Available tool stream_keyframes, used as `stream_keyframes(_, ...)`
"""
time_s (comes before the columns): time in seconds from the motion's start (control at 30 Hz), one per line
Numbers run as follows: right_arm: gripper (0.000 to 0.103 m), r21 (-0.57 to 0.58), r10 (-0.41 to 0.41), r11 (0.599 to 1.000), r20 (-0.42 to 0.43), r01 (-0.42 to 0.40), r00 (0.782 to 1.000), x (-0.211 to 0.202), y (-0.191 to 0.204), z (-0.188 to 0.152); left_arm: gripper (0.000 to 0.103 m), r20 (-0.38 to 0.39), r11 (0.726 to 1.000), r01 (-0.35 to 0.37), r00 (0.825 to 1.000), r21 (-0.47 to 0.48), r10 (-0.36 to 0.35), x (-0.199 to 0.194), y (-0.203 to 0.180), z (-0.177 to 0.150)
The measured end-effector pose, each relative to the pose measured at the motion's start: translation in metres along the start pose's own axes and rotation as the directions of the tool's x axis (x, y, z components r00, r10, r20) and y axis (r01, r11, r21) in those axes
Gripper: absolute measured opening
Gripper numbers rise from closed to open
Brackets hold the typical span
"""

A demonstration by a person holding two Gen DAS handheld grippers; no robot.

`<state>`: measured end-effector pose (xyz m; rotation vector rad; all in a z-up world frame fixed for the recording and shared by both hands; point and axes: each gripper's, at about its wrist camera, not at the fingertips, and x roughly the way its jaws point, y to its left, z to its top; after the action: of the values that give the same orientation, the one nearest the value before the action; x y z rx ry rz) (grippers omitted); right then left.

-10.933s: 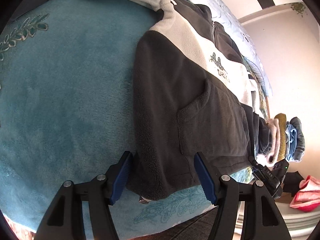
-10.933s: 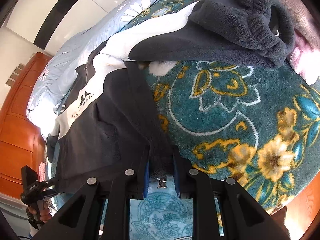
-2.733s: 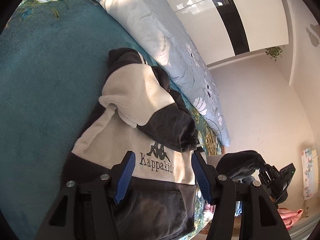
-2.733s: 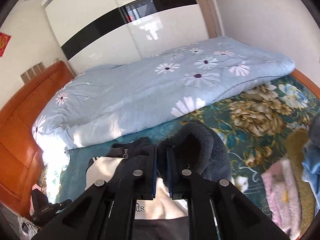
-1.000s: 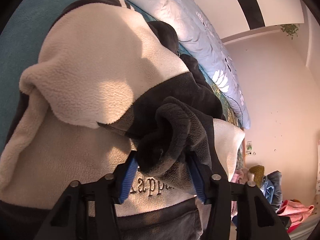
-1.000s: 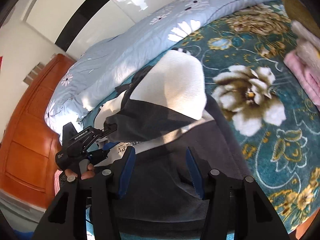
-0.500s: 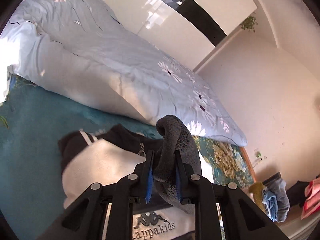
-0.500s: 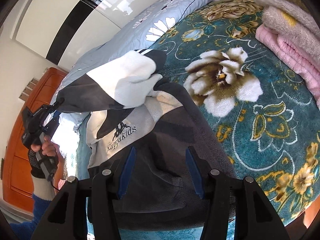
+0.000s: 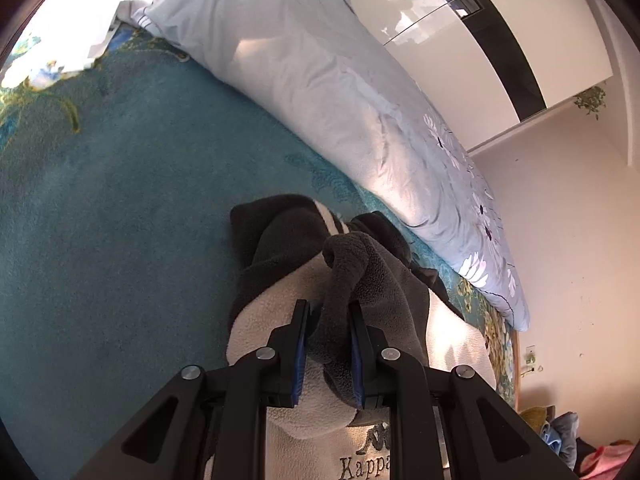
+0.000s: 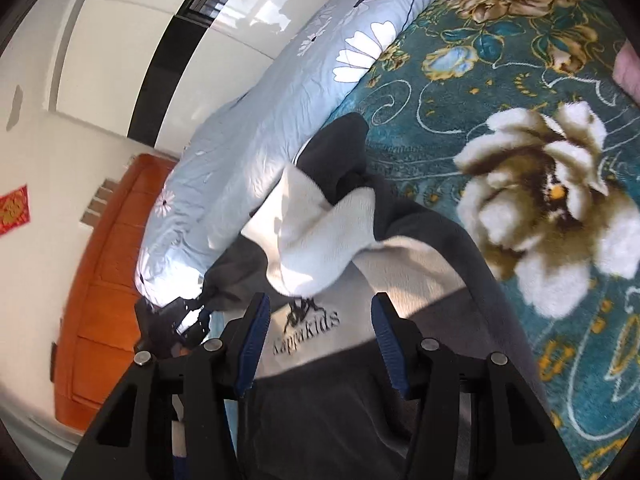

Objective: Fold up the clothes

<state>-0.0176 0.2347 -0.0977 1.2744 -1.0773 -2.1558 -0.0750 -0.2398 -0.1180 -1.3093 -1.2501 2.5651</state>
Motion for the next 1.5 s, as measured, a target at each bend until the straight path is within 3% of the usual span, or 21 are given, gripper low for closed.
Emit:
stream_keyframes(0.07, 0.055, 0.094, 0.018, 0.995, 0.009, -0.019, 1.000, 0.014, -0.011, 0.010, 0.020, 0.012, 1.000, -0.010, 1.000, 0.030, 0.009, -0.002, -0.006, 0.004)
stream_keyframes(0.2, 0.055, 0.270, 0.082, 0.959, 0.022, -0.084, 0.996, 0.042, -0.032, 0.019, 0.020, -0.010, 1.000, -0.008, 1.000, -0.012, 0.008, 0.001, 0.004, -0.003)
stream_keyframes(0.43, 0.055, 0.413, 0.079, 0.906, 0.051, -0.093, 0.996, 0.069, -0.054, 0.028, 0.020, 0.018, 0.999, 0.026, 0.999, 0.019, -0.027, -0.008, -0.009, 0.003)
stream_keyframes(0.47, 0.051, 0.417, 0.070, 0.905, 0.060, -0.089, 0.996, 0.068, -0.054, 0.031, 0.020, 0.037, 0.998, 0.042, 0.998, 0.046, -0.044, -0.012, -0.018, 0.005)
stream_keyframes(0.5, 0.035, 0.420, 0.060, 0.904, 0.069, -0.084, 0.996, 0.066, -0.055, 0.033, 0.020, 0.056, 0.996, 0.058, 0.997, 0.073, -0.062, -0.016, -0.027, 0.007)
stream_keyframes(0.53, 0.028, 0.414, 0.049, 0.907, 0.079, -0.077, 0.996, 0.062, -0.055, 0.035, 0.020, 0.074, 0.992, 0.073, 0.994, 0.101, -0.080, -0.020, -0.036, 0.009)
stream_keyframes(0.6, 0.017, 0.403, 0.032, 0.913, 0.087, -0.065, 0.996, 0.056, -0.058, 0.036, 0.020, 0.101, 0.983, 0.085, 0.990, 0.161, -0.102, -0.027, -0.048, 0.006)
stream_keyframes(0.67, 0.011, 0.393, 0.024, 0.918, 0.084, -0.055, 0.996, 0.051, -0.062, 0.035, 0.020, 0.088, 0.983, 0.055, 0.994, 0.173, -0.071, -0.023, -0.044, -0.002)
stream_keyframes(0.8, 0.011, 0.371, 0.007, 0.928, 0.077, -0.035, 0.997, 0.042, -0.069, 0.033, 0.020, -0.023, 0.999, -0.036, 0.999, 0.037, 0.037, 0.009, 0.003, -0.019)
stream_keyframes(0.83, 0.011, 0.366, 0.003, 0.930, 0.075, -0.030, 0.997, 0.039, -0.071, 0.032, 0.020, -0.032, 0.999, -0.036, 0.999, 0.019, 0.037, 0.012, 0.011, -0.022)
stream_keyframes(0.93, 0.011, 0.227, -0.051, 0.973, 0.042, 0.040, 0.998, 0.033, -0.050, 0.039, 0.020, -0.009, 1.000, -0.022, 1.000, 0.009, 0.022, 0.010, 0.015, -0.024)
stream_keyframes(1.07, 0.013, 0.117, -0.135, 0.985, 0.044, 0.129, 0.990, 0.019, -0.037, 0.049, 0.022, -0.017, 0.998, -0.046, 0.999, 0.044, 0.047, 0.010, 0.011, -0.022)
stream_keyframes(1.17, 0.014, 0.138, -0.081, 0.988, 0.058, 0.072, 0.995, 0.026, -0.035, 0.071, 0.023, -0.023, 0.998, -0.048, 0.999, 0.038, 0.049, 0.015, 0.013, -0.023)
stream_keyframes(1.23, 0.030, 0.162, -0.048, 0.986, 0.060, 0.037, 0.997, 0.039, -0.032, 0.087, 0.023, -0.019, 0.999, -0.046, 0.999, 0.028, 0.046, 0.016, 0.015, -0.024)
stream_keyframes(1.27, 0.043, 0.173, -0.037, 0.985, 0.057, 0.027, 0.998, 0.046, -0.031, 0.094, 0.023, -0.016, 0.999, -0.044, 0.999, 0.023, 0.045, 0.016, 0.017, -0.025)
stream_keyframes(1.5, 0.045, 0.133, -0.063, 0.989, -0.018, 0.065, 0.998, 0.097, -0.014, 0.131, 0.023, -0.012, 1.000, -0.018, 1.000, -0.014, 0.018, 0.019, 0.025, -0.029)
